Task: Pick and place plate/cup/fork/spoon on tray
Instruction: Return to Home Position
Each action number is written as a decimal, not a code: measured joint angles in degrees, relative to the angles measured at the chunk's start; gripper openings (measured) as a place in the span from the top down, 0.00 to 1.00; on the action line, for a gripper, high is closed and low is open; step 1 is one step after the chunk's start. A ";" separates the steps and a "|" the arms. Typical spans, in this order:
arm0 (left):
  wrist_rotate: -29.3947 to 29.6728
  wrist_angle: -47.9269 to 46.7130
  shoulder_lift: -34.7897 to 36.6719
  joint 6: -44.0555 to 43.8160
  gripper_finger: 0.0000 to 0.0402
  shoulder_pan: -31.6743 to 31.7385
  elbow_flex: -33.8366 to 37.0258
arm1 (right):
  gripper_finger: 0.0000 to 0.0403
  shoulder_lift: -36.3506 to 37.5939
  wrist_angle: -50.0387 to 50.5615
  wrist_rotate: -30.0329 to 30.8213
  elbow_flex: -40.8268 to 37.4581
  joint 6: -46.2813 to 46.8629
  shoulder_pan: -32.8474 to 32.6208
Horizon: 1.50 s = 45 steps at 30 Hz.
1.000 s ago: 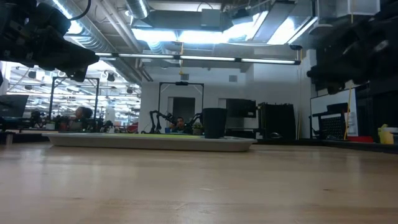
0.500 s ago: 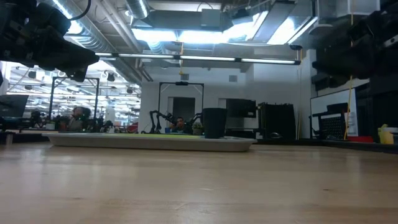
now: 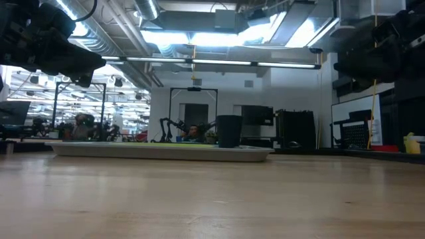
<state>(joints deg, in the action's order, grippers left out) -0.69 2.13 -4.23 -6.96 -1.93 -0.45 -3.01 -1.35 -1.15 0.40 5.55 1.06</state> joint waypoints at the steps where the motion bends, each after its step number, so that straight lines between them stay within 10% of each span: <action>1: 0.00 0.00 0.00 0.02 0.87 0.00 0.00 | 0.75 0.00 0.03 0.00 0.00 -0.04 0.00; 14: -1.38 0.01 0.03 1.19 0.87 0.00 0.01 | 0.75 0.00 0.01 0.02 0.00 0.07 0.00; 24: -27.55 3.84 0.31 2.91 0.87 0.23 0.00 | 0.75 0.00 0.01 0.04 0.00 -0.04 0.00; 45: -17.92 1.46 4.06 16.37 0.87 4.56 0.00 | 0.75 0.02 -0.01 0.04 0.00 -0.01 0.00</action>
<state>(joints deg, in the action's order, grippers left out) -18.61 3.59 -0.16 9.41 2.62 -0.45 -2.98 -1.37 -1.10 0.40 5.54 1.06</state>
